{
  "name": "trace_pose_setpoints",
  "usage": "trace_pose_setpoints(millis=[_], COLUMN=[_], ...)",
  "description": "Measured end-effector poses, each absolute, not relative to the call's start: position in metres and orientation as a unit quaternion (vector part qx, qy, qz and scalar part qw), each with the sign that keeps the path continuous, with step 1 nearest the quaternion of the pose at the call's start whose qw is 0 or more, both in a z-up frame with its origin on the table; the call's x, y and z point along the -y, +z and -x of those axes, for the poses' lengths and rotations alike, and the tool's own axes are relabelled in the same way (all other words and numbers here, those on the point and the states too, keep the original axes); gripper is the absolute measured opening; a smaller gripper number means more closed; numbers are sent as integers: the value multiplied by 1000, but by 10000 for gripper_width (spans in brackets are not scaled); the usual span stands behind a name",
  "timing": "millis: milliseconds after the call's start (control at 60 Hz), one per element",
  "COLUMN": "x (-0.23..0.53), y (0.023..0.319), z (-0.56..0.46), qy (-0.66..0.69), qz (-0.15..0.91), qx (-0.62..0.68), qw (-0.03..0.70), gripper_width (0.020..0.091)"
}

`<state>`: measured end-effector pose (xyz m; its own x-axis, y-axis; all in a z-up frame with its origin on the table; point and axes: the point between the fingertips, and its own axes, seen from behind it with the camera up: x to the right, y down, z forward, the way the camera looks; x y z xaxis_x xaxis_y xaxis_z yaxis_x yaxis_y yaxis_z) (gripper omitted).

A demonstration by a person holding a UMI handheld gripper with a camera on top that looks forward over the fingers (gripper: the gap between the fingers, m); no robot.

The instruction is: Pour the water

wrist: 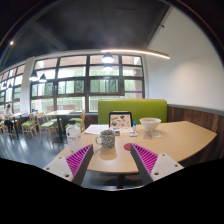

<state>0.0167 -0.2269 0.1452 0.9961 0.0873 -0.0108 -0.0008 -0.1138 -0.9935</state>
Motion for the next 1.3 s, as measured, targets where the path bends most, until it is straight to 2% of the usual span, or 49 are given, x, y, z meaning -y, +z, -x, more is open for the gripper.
trace_pose_setpoints(millis=[317,550,767,967,1000,1050,1133,1233,1300], x=[234,216,142,65,50,40,37,31,31], y=[149,121,103,107,109,103,104,100,101], z=[5,85,155,175,177,173,173,170,168], qy=[36,73,75,13,4,-7,1,11,8], qz=[730,704,706,701,698,700,689,698,702], qx=[59,91,95,80,78,70,42,37,46], qw=[680,700,697,709,712,710,723,715,711], gripper_width=[835,828,830,819,805,556,527,527,485])
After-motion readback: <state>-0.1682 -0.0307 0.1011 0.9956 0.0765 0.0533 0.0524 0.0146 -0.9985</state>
